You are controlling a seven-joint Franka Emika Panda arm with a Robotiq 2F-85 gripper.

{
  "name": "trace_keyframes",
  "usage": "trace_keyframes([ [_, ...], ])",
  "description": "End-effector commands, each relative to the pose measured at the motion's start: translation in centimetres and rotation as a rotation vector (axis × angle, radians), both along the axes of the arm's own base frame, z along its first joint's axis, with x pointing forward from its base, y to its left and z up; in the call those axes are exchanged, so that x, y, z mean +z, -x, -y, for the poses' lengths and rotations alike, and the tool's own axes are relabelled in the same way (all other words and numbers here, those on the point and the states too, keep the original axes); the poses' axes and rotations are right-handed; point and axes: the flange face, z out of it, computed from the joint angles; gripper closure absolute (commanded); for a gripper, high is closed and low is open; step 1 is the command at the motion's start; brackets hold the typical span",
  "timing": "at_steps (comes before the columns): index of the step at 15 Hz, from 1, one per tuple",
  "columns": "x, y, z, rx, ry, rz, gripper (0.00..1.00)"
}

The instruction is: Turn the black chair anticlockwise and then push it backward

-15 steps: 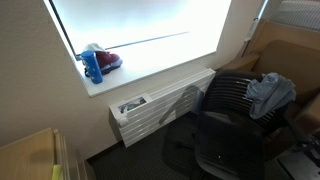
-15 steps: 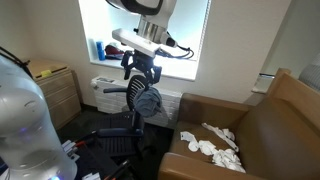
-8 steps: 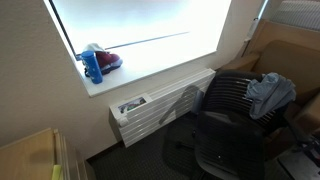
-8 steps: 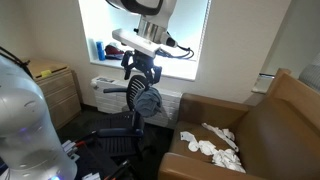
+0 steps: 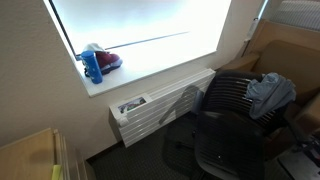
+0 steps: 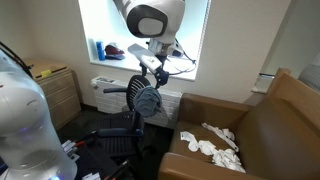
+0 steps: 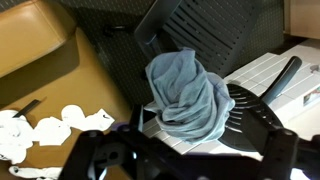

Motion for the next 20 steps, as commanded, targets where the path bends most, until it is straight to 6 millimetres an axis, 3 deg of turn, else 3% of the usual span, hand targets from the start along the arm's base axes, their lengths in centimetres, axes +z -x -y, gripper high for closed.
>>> trace_keyframes([
  [1, 2.1, -0.1, -5.0, 0.186, -0.009, -0.042, 0.0],
  [5, 10.3, 2.5, -9.5, 0.41, 0.047, -0.059, 0.0],
  [7, 13.1, 4.1, -11.4, 0.516, 0.014, -0.118, 0.0],
  [9, 13.1, 4.9, -12.4, 0.582, -0.026, -0.212, 0.0],
  [13, 6.4, 4.9, -12.7, 0.608, -0.033, -0.401, 0.0],
  [17, -2.0, 4.7, -13.5, 0.566, 0.017, -0.491, 0.0],
  [20, -6.7, 4.5, -14.1, 0.525, 0.064, -0.509, 0.0],
])
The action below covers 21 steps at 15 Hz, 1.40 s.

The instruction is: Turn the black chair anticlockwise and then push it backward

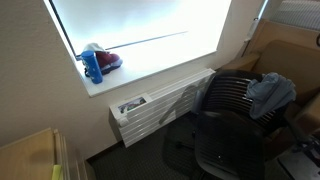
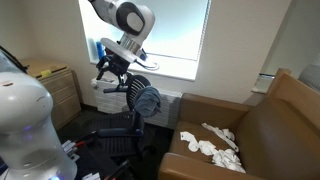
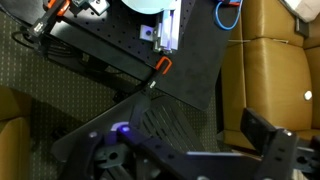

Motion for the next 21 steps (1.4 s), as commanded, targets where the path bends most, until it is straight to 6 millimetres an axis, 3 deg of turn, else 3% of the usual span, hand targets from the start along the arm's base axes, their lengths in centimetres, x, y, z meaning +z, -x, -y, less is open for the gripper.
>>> trace_keyframes([
  [1, -1.5, -0.1, -0.2, -0.008, 0.019, -0.003, 0.0],
  [3, -3.6, -0.2, -0.6, -0.015, 0.044, -0.015, 0.0],
  [5, -4.0, -0.4, -0.6, -0.03, 0.043, 0.0, 0.0],
  [7, -6.4, -1.0, -0.2, -0.087, 0.062, 0.015, 0.0],
  [13, -11.7, -2.6, 0.3, -0.193, 0.119, 0.205, 0.0],
  [20, -14.4, -3.8, -0.4, -0.259, 0.181, 0.299, 0.0],
  [21, -13.5, -3.8, -0.5, -0.24, 0.149, 0.299, 0.0],
])
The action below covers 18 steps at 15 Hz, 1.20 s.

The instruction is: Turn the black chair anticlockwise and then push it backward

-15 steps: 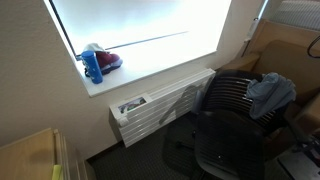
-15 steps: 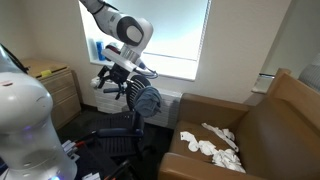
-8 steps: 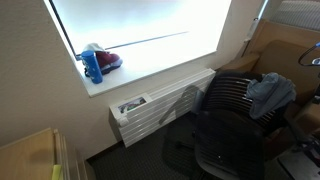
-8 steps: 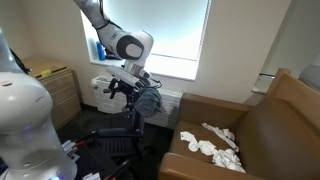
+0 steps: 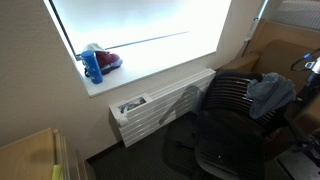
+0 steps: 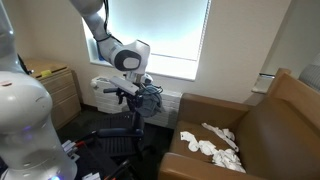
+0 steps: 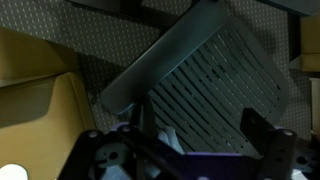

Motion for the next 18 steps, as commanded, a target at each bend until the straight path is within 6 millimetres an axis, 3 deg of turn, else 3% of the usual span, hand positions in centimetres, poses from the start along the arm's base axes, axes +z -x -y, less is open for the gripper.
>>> trace_keyframes([
  [1, -0.2, 0.0, -0.1, -0.008, 0.01, -0.005, 0.0],
  [4, -0.8, 0.0, -0.1, -0.017, 0.018, -0.022, 0.0],
  [10, -4.0, -0.2, 0.5, -0.04, 0.127, -0.014, 0.0],
  [18, -6.8, -3.7, 0.3, -0.141, 0.074, 0.291, 0.0],
])
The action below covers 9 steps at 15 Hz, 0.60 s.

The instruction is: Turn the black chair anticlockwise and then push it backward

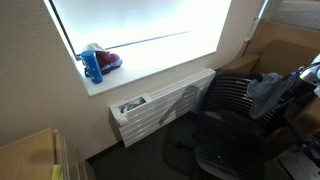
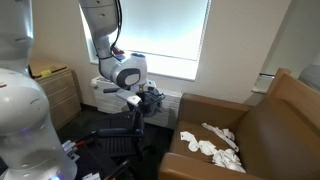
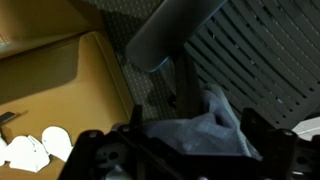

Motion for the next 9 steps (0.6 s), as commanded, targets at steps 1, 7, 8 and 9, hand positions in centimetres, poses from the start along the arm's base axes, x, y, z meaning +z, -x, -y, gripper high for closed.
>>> trace_keyframes([
  [1, -1.5, -1.5, -0.3, -0.018, -0.022, 0.074, 0.0],
  [7, 1.3, -4.6, -5.5, 0.022, -0.089, 0.263, 0.0],
  [8, 2.2, -5.3, -6.3, 0.032, -0.099, 0.312, 0.0],
  [9, 3.1, -5.8, -7.2, 0.042, -0.109, 0.361, 0.0],
])
